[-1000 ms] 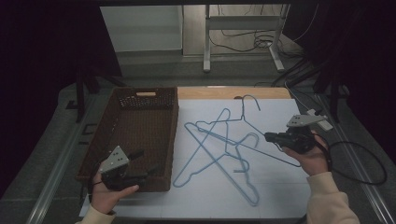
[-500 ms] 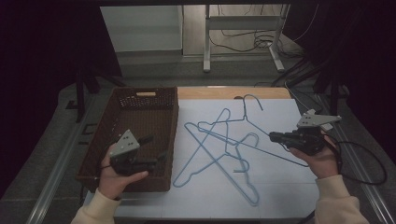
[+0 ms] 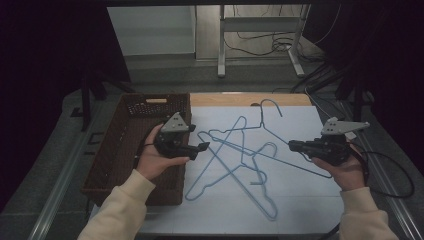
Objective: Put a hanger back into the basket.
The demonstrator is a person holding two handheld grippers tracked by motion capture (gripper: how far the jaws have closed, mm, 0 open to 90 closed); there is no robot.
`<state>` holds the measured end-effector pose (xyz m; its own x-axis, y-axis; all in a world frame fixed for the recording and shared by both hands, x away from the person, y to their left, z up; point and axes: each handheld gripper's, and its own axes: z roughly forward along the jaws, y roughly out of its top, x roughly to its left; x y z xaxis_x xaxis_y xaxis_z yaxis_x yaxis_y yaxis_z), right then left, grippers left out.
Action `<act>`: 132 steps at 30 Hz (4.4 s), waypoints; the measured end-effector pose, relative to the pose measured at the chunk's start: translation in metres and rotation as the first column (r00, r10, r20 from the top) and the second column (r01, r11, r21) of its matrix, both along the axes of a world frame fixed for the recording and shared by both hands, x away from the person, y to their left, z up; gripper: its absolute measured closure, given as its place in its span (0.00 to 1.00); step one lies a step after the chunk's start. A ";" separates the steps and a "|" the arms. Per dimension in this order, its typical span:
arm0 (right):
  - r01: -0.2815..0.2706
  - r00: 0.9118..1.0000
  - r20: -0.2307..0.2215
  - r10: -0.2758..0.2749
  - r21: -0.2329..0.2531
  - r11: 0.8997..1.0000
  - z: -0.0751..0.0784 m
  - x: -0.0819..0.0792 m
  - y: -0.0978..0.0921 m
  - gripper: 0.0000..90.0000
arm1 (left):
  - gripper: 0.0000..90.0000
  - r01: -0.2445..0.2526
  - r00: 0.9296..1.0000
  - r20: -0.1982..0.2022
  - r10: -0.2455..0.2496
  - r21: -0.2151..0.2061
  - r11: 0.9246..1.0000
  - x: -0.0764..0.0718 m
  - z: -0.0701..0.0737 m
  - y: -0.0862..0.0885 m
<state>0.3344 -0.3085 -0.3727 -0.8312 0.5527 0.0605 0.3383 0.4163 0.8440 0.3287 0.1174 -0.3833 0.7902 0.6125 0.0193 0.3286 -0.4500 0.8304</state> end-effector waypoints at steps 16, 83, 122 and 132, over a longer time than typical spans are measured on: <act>-0.040 0.999 -0.010 0.040 0.014 0.999 0.007 -0.007 0.004 0.98 | 0.34 0.151 0.988 -0.025 -0.150 0.096 0.984 0.052 -0.023 -0.060; 0.171 0.981 0.081 -0.175 0.062 0.983 -0.047 -0.004 -0.007 0.45 | 0.97 0.029 0.996 0.082 -0.030 0.009 1.000 -0.015 0.025 0.030; 0.229 0.973 -0.012 -0.228 0.028 0.973 -0.088 -0.004 -0.014 0.41 | 0.97 -0.413 0.901 0.077 0.427 -0.148 0.899 -0.080 -0.002 0.209; 0.225 0.974 -0.022 -0.224 0.023 0.974 -0.091 -0.003 -0.011 0.41 | 0.97 -0.465 0.882 0.028 0.471 -0.114 0.878 -0.083 -0.022 0.223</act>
<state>0.3310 -0.3191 -0.4635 -0.6846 0.7232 0.0912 0.4368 0.3068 0.8456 0.2453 0.3406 -0.4050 0.4103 0.9115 -0.0283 0.4339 -0.1678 0.8852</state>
